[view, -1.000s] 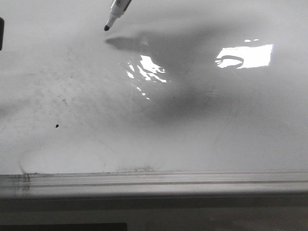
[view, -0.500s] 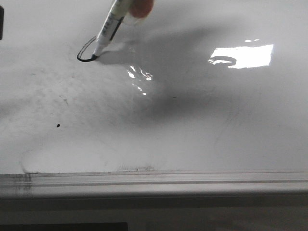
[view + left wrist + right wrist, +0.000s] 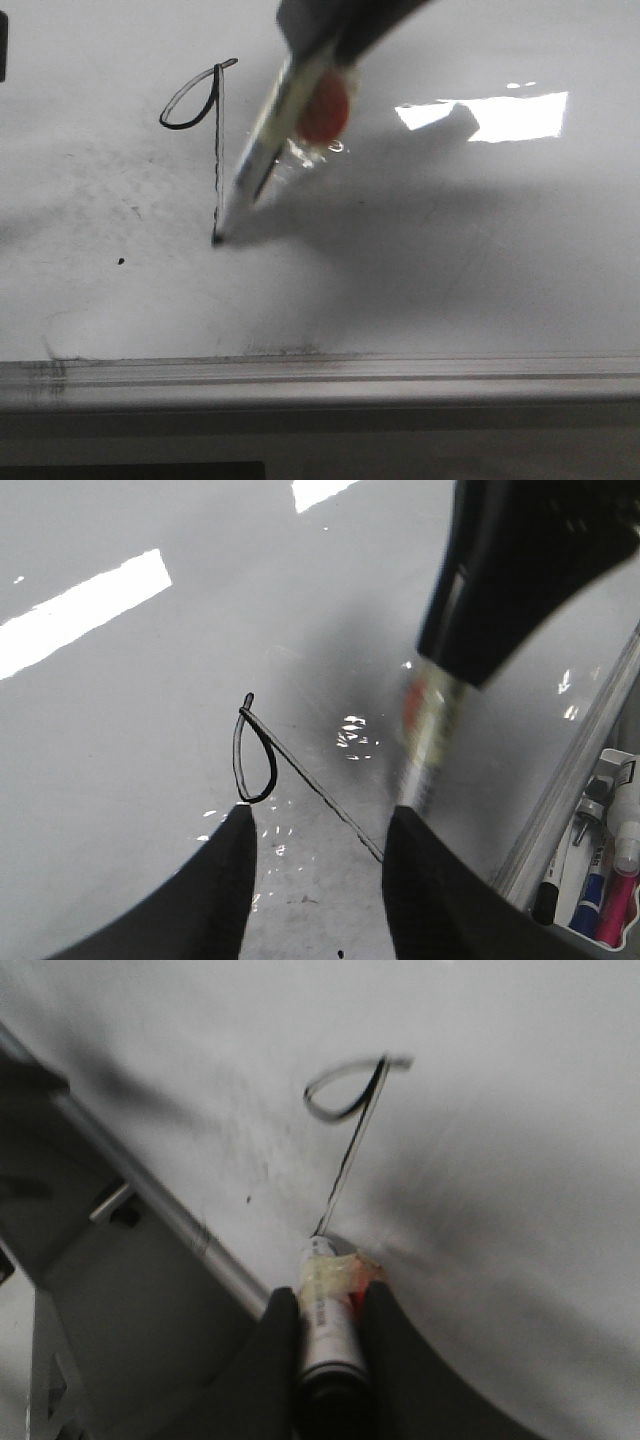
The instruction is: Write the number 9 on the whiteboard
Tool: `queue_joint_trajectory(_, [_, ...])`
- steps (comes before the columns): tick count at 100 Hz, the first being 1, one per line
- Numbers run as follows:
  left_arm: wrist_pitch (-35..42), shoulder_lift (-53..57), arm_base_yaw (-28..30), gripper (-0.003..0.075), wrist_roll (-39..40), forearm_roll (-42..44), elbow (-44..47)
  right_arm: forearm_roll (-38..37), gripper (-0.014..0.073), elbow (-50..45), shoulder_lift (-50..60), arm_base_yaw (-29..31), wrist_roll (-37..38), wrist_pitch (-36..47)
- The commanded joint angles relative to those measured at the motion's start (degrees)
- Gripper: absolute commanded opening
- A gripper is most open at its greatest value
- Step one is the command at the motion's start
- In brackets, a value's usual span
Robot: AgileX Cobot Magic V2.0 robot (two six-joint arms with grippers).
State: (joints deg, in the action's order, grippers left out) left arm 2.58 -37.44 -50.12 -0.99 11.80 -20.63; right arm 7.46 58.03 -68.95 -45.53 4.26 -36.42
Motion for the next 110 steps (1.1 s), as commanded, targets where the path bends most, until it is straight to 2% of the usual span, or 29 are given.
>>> queue_joint_trajectory(1, [4.1, -0.9, 0.1, 0.0284, 0.6, -0.6, -1.9, -3.4, -0.0063, 0.2, 0.7, -0.9, 0.3, 3.3])
queue_joint_trajectory(33, [6.4, -10.3, -5.6, 0.0286, 0.6, 1.6, -1.9, -3.0, -0.0063, 7.8, 0.8, -5.7, 1.2, 0.7])
queue_joint_trajectory(49, [12.0, -13.0, -5.5, 0.0286, 0.6, 1.8, -1.9, -2.4, -0.0063, 7.8, 0.7, -7.0, 2.2, 0.0])
queue_joint_trajectory(81, [15.2, -14.8, -5.3, 0.0280, 0.6, 1.8, -1.9, 0.8, -0.0063, 7.8, 0.6, -7.6, 2.2, -1.0])
queue_joint_trajectory(86, [15.2, -14.8, -5.3, 0.0257, 0.6, 1.8, -1.9, 1.2, -0.0063, 7.8, 0.6, -7.6, 2.2, -1.1])
queue_joint_trajectory(91, [15.1, -14.8, -5.3, 0.0201, 0.6, 1.8, -1.9, 1.4, -0.0063, 7.8, 0.6, -7.6, 2.2, -1.2])
queue_joint_trajectory(104, [15.1, -14.8, -5.3, -0.0020, 0.6, 1.8, -1.9, 1.6, -0.0063, 7.8, 0.6, -7.6, 2.2, -1.2])
queue_joint_trajectory(110, [15.1, -14.8, -5.3, -0.0020, 0.6, 1.8, -1.9, 1.6, -0.0063, 7.8, 0.6, -7.6, 2.2, -0.8])
